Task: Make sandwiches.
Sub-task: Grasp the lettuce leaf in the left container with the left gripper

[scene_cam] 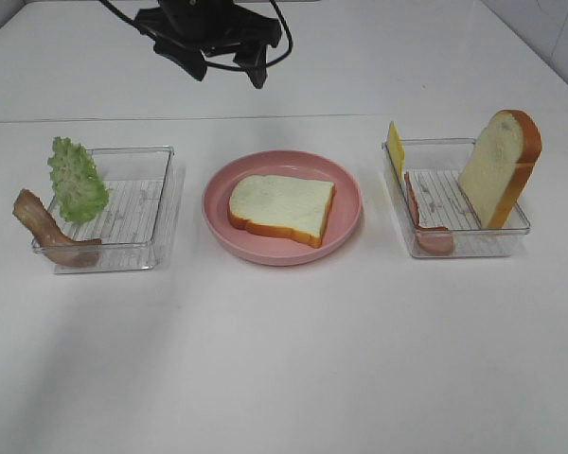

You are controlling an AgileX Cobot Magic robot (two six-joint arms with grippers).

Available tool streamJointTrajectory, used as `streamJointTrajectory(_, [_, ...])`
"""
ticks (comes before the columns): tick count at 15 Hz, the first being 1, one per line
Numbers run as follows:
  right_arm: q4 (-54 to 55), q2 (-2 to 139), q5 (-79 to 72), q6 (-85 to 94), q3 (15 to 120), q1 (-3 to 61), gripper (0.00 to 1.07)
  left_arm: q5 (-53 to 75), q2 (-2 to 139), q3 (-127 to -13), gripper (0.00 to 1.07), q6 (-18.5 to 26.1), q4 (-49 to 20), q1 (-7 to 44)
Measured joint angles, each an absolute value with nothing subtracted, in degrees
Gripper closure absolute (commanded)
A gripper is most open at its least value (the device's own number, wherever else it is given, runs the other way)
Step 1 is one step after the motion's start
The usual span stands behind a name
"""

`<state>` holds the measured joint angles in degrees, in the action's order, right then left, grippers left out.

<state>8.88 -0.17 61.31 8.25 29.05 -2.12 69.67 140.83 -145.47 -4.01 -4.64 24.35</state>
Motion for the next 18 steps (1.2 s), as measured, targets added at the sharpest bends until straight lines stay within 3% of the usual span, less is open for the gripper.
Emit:
streamJointTrajectory(3, [8.88, -0.17, 61.31, 8.25, 29.05, -2.12, 0.32, 69.67, 136.36, -143.41, 0.31, -7.62, -6.19, 20.68])
streamJointTrajectory(10, [8.88, -0.17, 61.31, 8.25, 29.05, -2.12, 0.32, 69.79, 127.25, -128.40, 0.31, -7.39, -6.07, 9.51])
streamJointTrajectory(16, [8.88, -0.17, 61.31, 8.25, 29.05, -2.12, 0.32, 69.73, 126.85, -120.95, 0.31, -6.82, -2.52, 5.39])
streamJointTrajectory(18, [8.88, -0.17, 61.31, 8.25, 29.05, -2.12, 0.32, 69.90, 128.11, -120.38, 0.35, -6.82, -1.60, 5.04])
